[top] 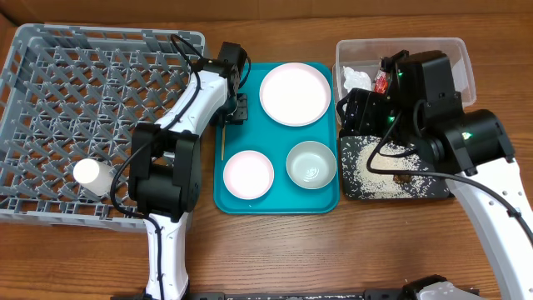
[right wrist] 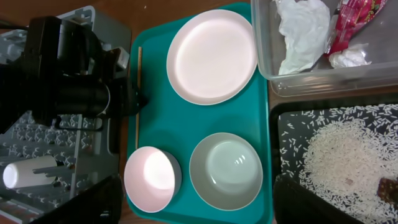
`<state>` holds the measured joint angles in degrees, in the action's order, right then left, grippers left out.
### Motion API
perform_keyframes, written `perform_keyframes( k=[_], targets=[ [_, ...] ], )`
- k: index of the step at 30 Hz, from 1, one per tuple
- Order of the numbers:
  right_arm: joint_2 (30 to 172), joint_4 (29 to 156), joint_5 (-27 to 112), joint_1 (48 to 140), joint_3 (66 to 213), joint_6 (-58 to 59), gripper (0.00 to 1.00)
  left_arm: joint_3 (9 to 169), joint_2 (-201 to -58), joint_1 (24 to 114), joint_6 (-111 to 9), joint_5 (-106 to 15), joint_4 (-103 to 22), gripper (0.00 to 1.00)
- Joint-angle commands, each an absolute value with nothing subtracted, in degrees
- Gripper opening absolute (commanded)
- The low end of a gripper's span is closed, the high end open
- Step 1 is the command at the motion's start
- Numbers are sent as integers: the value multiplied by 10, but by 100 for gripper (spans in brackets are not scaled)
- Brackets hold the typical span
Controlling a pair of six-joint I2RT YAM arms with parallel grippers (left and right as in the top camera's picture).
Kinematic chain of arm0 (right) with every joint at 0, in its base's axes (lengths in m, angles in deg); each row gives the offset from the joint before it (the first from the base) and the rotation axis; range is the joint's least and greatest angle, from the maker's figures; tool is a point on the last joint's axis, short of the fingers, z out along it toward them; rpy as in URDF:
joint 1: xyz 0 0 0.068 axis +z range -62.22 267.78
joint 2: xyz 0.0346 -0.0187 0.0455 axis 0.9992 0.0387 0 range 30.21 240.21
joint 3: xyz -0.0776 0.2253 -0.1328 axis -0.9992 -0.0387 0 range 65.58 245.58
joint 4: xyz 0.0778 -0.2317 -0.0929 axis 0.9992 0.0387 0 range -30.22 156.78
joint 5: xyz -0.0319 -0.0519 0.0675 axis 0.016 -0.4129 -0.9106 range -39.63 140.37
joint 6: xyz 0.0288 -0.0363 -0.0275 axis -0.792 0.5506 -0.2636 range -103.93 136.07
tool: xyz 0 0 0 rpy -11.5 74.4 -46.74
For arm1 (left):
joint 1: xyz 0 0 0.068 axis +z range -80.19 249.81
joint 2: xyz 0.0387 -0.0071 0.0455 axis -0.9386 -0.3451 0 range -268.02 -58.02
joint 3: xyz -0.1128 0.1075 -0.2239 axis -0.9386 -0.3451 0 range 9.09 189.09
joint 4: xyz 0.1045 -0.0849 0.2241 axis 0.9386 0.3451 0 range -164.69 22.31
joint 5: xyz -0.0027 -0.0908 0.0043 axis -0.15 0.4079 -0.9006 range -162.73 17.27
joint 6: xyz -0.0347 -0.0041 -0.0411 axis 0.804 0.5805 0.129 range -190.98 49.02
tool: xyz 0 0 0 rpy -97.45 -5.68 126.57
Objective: Sort waste into correct bins and load items into the dishwasher
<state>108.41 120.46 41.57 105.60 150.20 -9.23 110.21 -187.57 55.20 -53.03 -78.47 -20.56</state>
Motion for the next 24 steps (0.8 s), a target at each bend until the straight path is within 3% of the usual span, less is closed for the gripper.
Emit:
perform_keyframes(
  k=[1, 4, 10, 18, 24],
  targets=[
    [1088, 1204, 412, 1056, 1507, -95, 78, 1072, -1880, 551, -521, -788, -219, 37],
    [1088, 1204, 412, 1056, 1507, -95, 77, 1049, -1880, 551, -521, -781, -230, 35],
    [1088, 1205, 412, 1056, 1507, -95, 77, 1069, -1872, 551, -521, -739, -204, 4],
    [1088, 1221, 412, 1055, 1507, -95, 77, 1179, -1771, 553, -530, -763, -121, 4],
    [1088, 1223, 413, 1056, 1507, -95, 77, 1203, -1656, 553, -620, -843, -87, 4]
  ],
)
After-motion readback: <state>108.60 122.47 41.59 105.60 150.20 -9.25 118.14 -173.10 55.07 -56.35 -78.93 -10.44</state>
